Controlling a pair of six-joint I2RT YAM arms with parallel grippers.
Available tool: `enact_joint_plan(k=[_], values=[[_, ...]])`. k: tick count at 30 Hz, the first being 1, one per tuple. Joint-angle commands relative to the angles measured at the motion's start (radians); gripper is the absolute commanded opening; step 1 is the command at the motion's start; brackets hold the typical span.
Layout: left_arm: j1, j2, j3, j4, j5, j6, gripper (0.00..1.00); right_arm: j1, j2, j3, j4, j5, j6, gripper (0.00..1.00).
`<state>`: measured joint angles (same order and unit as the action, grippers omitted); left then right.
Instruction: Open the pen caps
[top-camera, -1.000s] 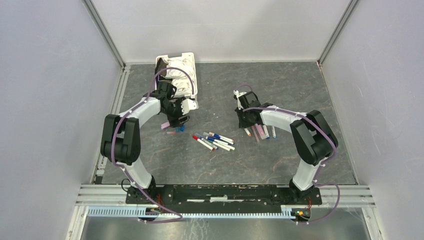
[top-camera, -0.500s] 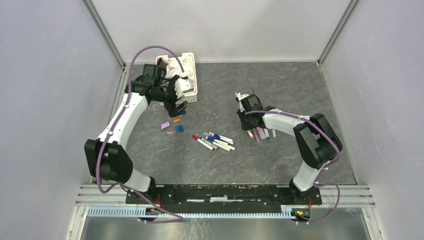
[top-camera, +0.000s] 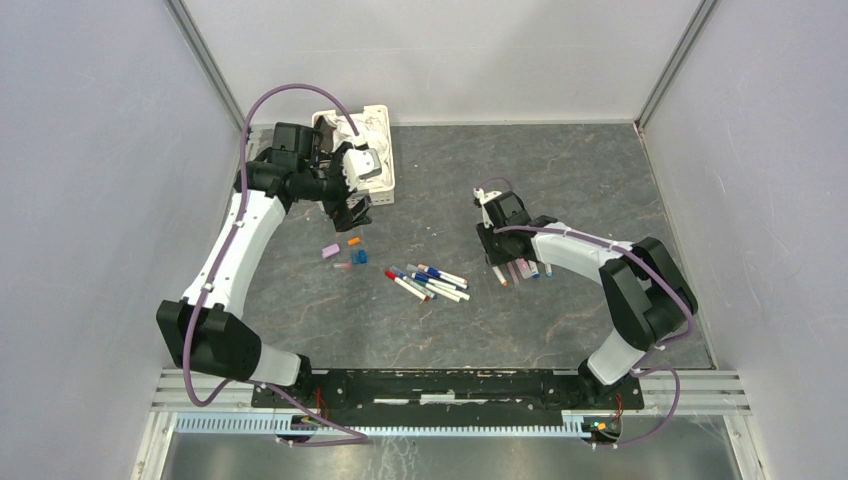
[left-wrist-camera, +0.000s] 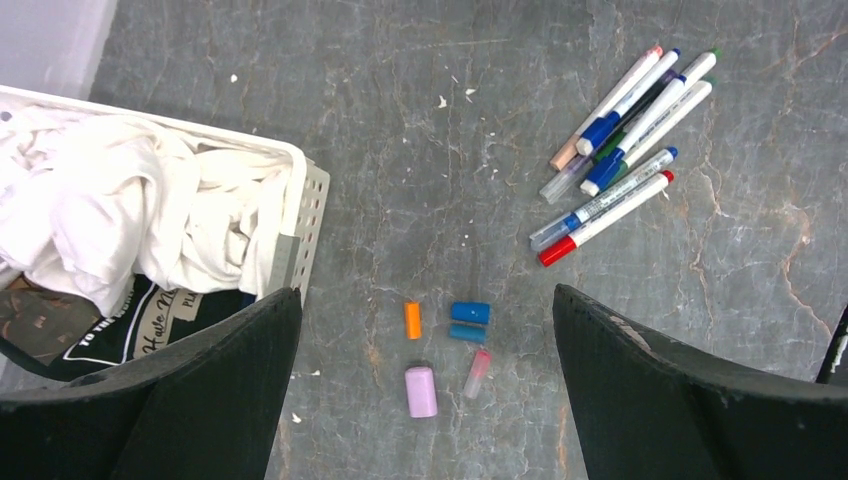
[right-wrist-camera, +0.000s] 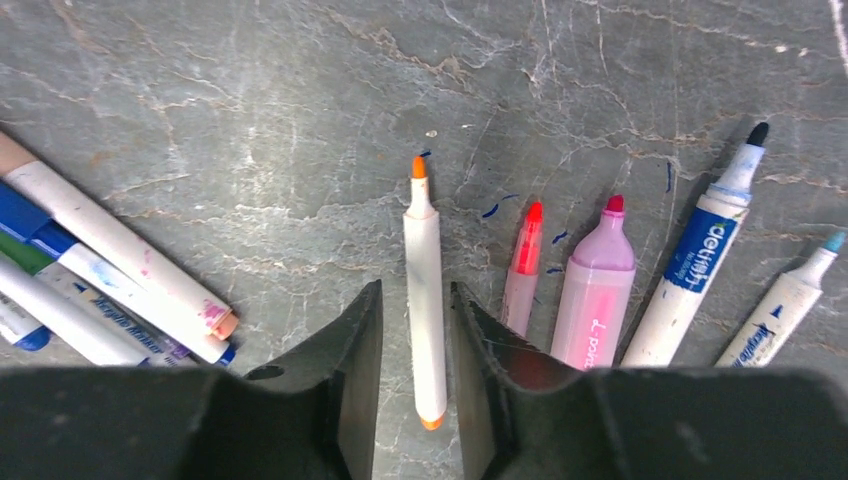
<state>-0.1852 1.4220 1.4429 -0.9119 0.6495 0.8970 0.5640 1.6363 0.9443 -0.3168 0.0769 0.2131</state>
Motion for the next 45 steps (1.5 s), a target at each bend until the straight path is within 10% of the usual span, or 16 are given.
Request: enact_joint_plan(k=[1,19,45], values=[[0.004,-0.032,0.057,0.017,0.016,-0.109,1.00,0.053,-0.086,0.035,-0.027,0.105,0.015,0.42],[0.018,-0.111,0.015,0.060,-0.035,-0.184,1.00,0.248,0.162,0.263,-0.056,-0.013,-0.127,0.37],[0.018,-0.084,0.002,0.008,-0.001,-0.143,1.00,0.238,0.173,0.097,0.033,-0.059,-0.147,0.38]])
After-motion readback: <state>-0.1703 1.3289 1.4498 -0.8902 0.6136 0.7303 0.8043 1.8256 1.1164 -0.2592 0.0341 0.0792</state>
